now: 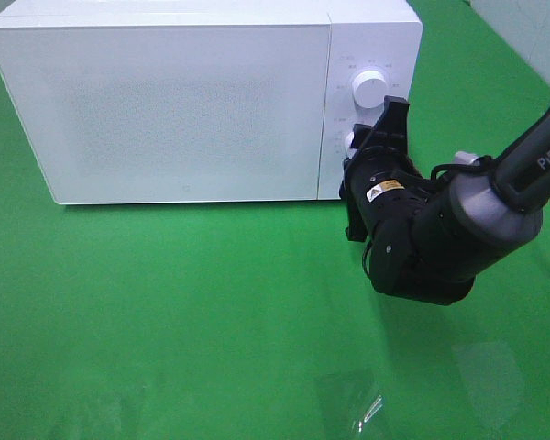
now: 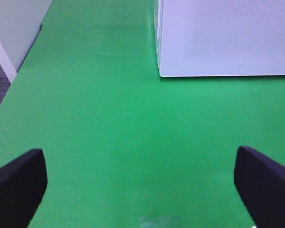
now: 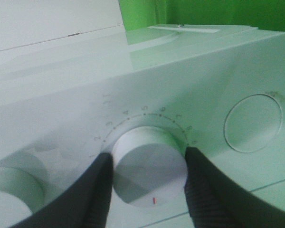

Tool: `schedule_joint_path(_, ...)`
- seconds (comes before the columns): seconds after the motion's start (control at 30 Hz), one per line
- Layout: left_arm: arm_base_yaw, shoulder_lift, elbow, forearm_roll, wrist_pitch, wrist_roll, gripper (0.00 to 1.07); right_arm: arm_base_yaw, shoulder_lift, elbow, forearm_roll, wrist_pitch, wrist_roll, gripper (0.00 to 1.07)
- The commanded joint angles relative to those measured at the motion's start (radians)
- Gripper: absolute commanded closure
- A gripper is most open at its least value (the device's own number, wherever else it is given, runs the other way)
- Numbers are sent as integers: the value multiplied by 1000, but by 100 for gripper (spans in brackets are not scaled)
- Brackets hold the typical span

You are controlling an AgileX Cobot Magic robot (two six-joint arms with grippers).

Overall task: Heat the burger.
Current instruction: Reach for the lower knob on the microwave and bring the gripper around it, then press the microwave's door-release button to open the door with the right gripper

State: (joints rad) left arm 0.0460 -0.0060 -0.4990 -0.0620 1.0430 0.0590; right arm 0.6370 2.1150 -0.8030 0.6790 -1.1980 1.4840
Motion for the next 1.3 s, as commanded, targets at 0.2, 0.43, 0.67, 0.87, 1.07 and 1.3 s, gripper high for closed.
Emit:
schedule_joint_path(0.2, 0, -22, 2, -8, -8, 2, 7, -20, -19, -25, 15, -3, -27, 87)
schedule_joint_path(0.43, 0, -22, 2, -8, -8, 2, 7, -20, -54, 18, 53, -6, -103, 60)
schedule_joint_path(0.67, 0, -22, 2, -8, -8, 2, 7, -20, -62, 34, 24, 1, -142, 45)
schedule_joint_path(0.87, 0, -22, 2, -8, -8, 2, 7, -18, -84, 57, -36, 26, -185, 41)
schedule_joint_path(1.07, 0, -22, 2, -8, -8, 2, 7, -18, -155, 141, -43, 104, -347, 41)
schedule_joint_path(1.3, 0, -22, 2, -8, -8, 2, 7, -25, -280, 231, -65, 286, -730, 41)
